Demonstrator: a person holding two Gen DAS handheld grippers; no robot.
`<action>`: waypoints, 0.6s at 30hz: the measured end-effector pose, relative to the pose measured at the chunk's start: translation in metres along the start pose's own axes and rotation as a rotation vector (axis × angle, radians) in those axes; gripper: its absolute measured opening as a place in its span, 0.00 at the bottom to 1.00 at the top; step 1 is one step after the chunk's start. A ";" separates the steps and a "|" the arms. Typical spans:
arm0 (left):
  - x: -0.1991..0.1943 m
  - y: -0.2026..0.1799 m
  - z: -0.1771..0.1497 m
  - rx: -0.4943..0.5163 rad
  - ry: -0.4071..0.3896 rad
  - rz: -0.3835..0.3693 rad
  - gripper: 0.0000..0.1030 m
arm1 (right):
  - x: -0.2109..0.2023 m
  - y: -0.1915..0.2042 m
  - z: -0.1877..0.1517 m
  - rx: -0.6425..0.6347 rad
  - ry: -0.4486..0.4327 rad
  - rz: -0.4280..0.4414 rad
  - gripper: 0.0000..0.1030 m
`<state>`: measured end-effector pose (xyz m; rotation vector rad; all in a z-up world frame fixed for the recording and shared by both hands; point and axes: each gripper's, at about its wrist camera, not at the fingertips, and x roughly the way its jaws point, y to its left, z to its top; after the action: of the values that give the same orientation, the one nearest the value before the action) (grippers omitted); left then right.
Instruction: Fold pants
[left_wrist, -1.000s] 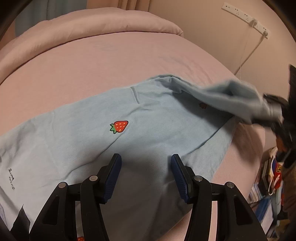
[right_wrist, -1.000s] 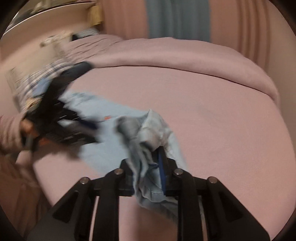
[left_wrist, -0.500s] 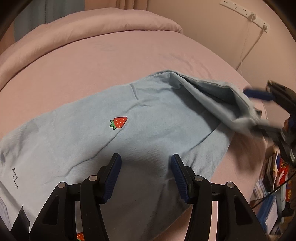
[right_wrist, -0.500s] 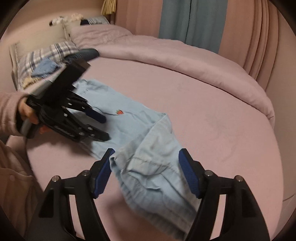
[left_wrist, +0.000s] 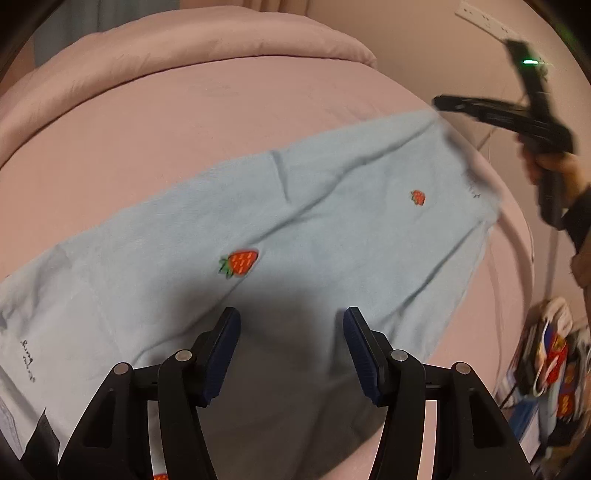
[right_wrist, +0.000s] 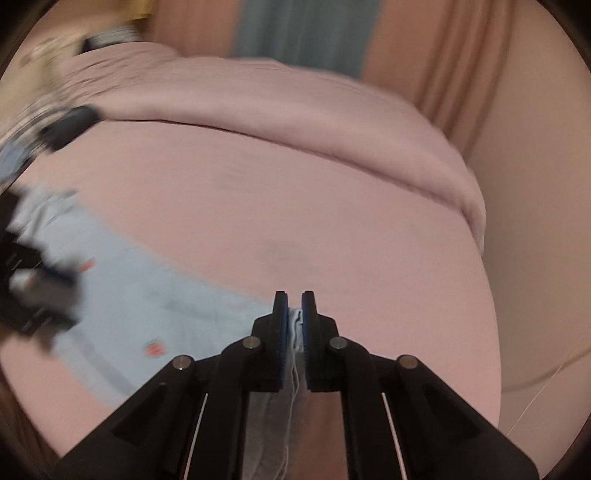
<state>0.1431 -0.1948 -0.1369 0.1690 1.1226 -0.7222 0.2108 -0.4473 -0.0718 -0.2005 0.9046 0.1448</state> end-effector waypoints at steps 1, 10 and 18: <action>0.000 0.001 0.001 -0.010 0.004 -0.003 0.56 | 0.018 -0.016 0.004 0.062 0.027 -0.044 0.25; -0.009 0.019 -0.021 -0.016 0.010 -0.001 0.56 | -0.009 0.033 -0.021 0.141 0.000 0.077 0.30; -0.040 0.039 -0.069 0.085 0.031 0.033 0.56 | -0.028 0.058 -0.129 0.229 0.170 0.058 0.28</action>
<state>0.1047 -0.1144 -0.1420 0.2716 1.1169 -0.7402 0.0828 -0.4227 -0.1338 0.0270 1.0880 0.0780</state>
